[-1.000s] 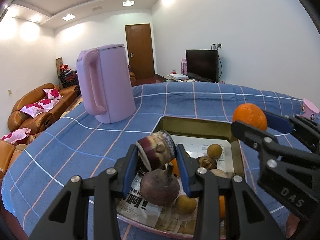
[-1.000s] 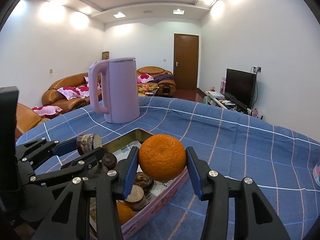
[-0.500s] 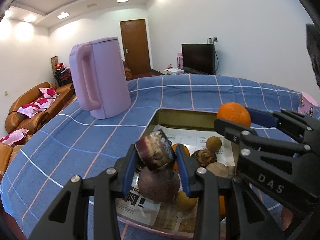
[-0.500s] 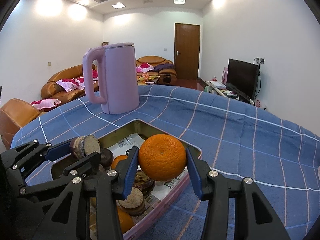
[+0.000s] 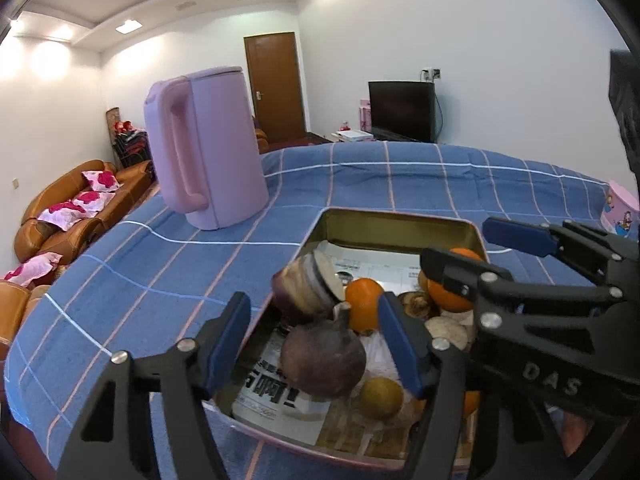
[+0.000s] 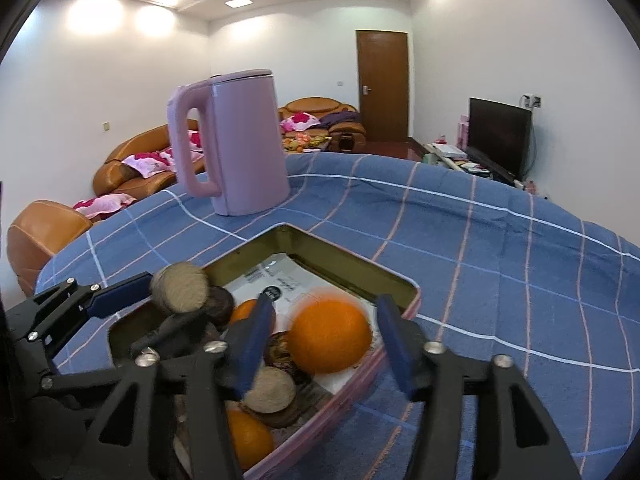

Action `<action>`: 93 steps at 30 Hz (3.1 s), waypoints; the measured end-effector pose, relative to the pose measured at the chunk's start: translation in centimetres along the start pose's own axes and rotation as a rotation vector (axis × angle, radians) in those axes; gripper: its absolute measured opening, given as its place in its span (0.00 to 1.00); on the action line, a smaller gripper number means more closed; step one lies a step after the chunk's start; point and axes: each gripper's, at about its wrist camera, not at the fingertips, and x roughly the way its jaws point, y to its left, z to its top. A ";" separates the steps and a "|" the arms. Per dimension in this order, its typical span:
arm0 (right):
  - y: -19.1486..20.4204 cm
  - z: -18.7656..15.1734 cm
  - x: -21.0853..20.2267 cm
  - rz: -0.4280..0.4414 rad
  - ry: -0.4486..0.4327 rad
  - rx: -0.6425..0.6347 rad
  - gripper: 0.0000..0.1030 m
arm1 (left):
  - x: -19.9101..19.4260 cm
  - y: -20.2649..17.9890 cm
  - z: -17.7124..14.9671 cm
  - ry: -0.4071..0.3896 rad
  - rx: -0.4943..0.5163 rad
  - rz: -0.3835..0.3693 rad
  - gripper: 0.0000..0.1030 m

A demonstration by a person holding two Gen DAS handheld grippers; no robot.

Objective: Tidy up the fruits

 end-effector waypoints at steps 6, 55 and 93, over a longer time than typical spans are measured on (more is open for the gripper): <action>0.3 0.0 -1.3 -0.045 -0.031 -0.013 0.65 | -1.0 0.2 0.0 -0.022 -0.003 -0.003 0.93; -1.3 -0.4 -10.6 -0.163 -0.210 0.071 0.72 | -5.2 2.0 1.0 -0.115 -0.079 0.016 0.98; -1.9 -0.8 -11.5 -0.174 -0.229 0.078 0.73 | -6.4 0.6 1.3 -0.148 -0.041 0.054 1.00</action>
